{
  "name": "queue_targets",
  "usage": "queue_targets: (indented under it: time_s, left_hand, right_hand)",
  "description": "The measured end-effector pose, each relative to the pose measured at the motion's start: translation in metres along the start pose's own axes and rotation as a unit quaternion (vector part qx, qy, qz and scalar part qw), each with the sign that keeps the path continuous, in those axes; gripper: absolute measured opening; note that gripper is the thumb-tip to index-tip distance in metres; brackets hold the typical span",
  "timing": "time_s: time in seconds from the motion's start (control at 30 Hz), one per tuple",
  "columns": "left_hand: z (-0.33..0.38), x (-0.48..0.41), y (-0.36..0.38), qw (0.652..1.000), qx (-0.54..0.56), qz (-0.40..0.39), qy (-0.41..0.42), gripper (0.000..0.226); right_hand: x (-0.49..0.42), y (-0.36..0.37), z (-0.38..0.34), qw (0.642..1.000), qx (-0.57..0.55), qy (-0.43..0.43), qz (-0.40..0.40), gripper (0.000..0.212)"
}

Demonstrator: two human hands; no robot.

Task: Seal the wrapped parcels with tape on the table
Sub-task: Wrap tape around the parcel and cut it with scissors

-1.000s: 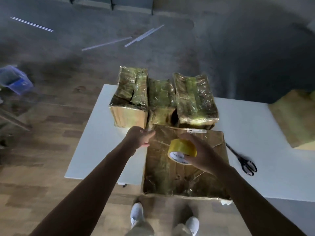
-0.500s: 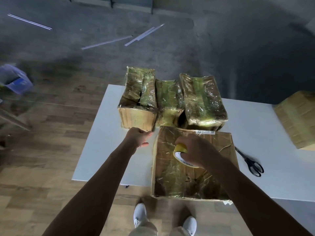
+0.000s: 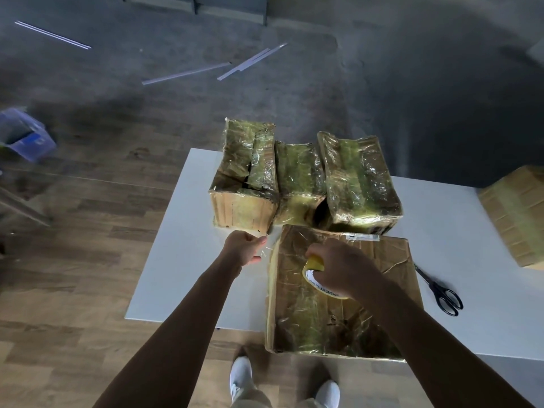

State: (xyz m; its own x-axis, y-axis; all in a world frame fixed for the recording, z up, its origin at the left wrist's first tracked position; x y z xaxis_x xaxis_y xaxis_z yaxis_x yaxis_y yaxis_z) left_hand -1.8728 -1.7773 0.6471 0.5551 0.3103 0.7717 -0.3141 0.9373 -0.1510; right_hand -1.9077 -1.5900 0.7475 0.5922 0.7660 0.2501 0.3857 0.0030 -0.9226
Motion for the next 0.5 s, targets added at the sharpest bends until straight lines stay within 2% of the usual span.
queue_targets:
  time_s: [0.27, 0.5]
  left_hand:
    - [-0.011, -0.008, 0.007, 1.0, 0.002, -0.01, -0.021, 0.021]
    - [-0.028, -0.023, 0.025, 0.999, 0.02, -0.023, -0.044, 0.03]
  right_hand:
    - [-0.001, 0.006, 0.002, 1.0, -0.009, 0.006, 0.003, 0.036]
    - [0.0, 0.01, 0.004, 1.0, -0.029, 0.009, 0.006, 0.038]
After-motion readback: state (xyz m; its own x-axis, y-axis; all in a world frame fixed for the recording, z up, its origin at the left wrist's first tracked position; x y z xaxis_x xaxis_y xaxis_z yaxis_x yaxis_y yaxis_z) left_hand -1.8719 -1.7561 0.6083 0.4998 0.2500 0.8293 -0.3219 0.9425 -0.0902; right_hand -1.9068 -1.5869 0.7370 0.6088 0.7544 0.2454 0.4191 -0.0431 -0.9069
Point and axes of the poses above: each hand's wrist, its own x-axis away from the middle knuckle, its own y-axis out of the palm, z = x × y, the point moved 7 cm from there along -x, towards the middle knuckle, and after that the axes turned 14 degrees about -y, right-handed, at the moved point
